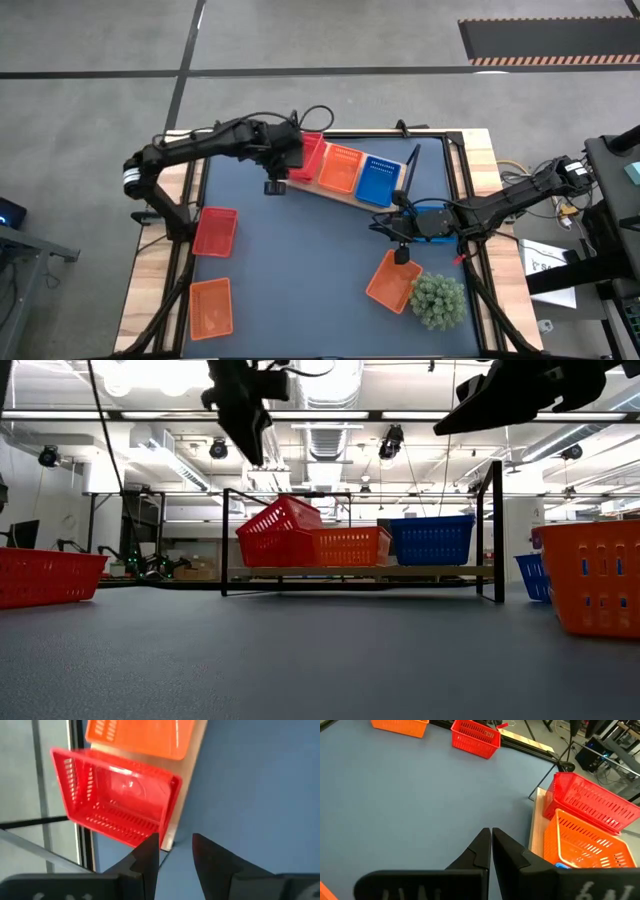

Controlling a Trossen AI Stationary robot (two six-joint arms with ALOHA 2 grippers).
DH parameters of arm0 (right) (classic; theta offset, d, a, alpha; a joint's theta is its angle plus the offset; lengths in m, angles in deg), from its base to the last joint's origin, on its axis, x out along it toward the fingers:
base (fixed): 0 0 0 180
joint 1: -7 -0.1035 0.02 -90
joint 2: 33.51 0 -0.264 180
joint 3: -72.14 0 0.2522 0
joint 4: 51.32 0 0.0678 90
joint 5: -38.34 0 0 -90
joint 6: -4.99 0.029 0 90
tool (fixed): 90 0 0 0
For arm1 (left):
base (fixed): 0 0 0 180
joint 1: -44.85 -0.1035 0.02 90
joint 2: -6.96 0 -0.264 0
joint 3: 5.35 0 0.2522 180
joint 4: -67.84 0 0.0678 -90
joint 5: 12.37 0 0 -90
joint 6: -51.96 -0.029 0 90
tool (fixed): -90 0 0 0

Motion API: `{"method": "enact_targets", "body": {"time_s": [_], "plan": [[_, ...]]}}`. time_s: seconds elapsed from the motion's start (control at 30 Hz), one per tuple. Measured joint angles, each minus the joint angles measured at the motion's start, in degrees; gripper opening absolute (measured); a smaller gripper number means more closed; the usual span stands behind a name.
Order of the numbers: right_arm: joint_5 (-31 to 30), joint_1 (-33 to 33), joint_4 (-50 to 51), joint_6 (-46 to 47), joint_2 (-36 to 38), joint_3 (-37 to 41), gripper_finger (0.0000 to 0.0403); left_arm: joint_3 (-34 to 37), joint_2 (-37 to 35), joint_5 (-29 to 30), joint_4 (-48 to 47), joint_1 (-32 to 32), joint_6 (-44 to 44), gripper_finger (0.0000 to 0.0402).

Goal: Stack baskets on shelf by color
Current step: Stack the bottom red bin on top of the red bin on the shelf

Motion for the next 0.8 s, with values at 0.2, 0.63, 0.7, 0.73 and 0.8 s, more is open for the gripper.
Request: {"method": "enact_targets", "body": {"time_s": [0.2, 0.63, 0.7, 0.73, 0.8], "plan": [[0.01, 0.0, -0.01, 0.22, 0.0, 0.0, 0.0009, 10.71, -3.06, -0.02, 13.46, 0.13, -3.04, 0.01], [0.0, 0.0, 0.0, 0.2, 0.0, 0.0, 0.0009, 21.72, -2.99, 1.3, 29.04, -0.26, -4.56, 0.01], [0.0, 0.0, 0.0, 0.22, 0.0, 0.0, 0.0009, 22.37, -2.99, 1.27, 30.02, -0.28, -4.56, 0.01], [0.0, 0.0, 0.0, 0.22, 0.0, 0.0, 0.0009, 22.62, -2.99, 1.27, 30.31, -0.34, -4.56, 0.01], [0.0, 0.0, 0.0, 0.22, 0.0, 0.0, 0.0009, 22.97, -2.99, 1.38, 30.51, -0.35, -4.52, 0.01]]}}
